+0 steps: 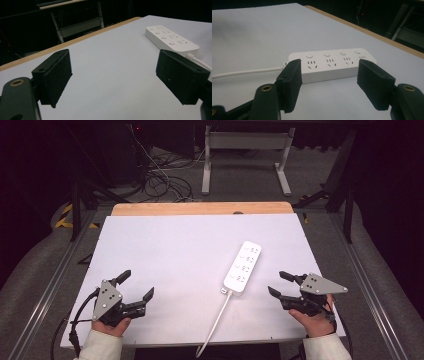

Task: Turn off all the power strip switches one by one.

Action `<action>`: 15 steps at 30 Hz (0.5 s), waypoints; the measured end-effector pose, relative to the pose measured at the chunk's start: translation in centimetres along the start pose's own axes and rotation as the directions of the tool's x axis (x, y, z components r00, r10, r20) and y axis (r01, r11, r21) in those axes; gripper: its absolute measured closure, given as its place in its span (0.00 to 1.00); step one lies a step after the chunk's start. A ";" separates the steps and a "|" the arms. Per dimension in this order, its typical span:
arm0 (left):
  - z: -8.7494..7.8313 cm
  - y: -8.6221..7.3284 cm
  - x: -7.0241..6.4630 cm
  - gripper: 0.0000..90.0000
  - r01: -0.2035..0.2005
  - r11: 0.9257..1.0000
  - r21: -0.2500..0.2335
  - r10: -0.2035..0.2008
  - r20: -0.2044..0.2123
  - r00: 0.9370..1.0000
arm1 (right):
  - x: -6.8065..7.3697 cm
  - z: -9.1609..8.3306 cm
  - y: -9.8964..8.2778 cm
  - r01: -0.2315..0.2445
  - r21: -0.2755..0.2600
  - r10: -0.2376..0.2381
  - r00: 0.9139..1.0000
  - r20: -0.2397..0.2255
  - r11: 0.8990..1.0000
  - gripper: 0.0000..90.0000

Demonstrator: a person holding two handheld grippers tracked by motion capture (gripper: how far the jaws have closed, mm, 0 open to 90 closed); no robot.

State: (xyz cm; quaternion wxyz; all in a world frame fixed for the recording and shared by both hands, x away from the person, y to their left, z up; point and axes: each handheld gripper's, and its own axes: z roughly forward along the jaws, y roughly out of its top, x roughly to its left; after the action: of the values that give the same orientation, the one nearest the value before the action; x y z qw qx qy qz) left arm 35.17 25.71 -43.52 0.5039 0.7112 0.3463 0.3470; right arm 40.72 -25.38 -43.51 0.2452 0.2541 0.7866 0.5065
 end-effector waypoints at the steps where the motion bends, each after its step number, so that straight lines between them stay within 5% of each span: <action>1: 0.0 0.0 0.0 0.16 0.000 1.000 0.000 0.000 0.000 1.000 | 0.0 0.0 0.0 -0.001 0.000 0.001 1.000 0.000 1.000 0.41; 15: -0.2 0.1 -0.2 0.16 -0.022 1.000 0.000 0.022 -0.014 1.000 | 0.1 0.0 0.2 0.011 0.000 -0.011 1.000 -0.005 1.000 0.42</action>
State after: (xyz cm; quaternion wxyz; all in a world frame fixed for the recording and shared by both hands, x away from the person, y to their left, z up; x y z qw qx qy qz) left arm 34.96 25.61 -43.43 0.4975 0.7126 0.3419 0.3575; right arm 40.68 -25.24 -43.37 0.2460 0.2487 0.7884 0.5060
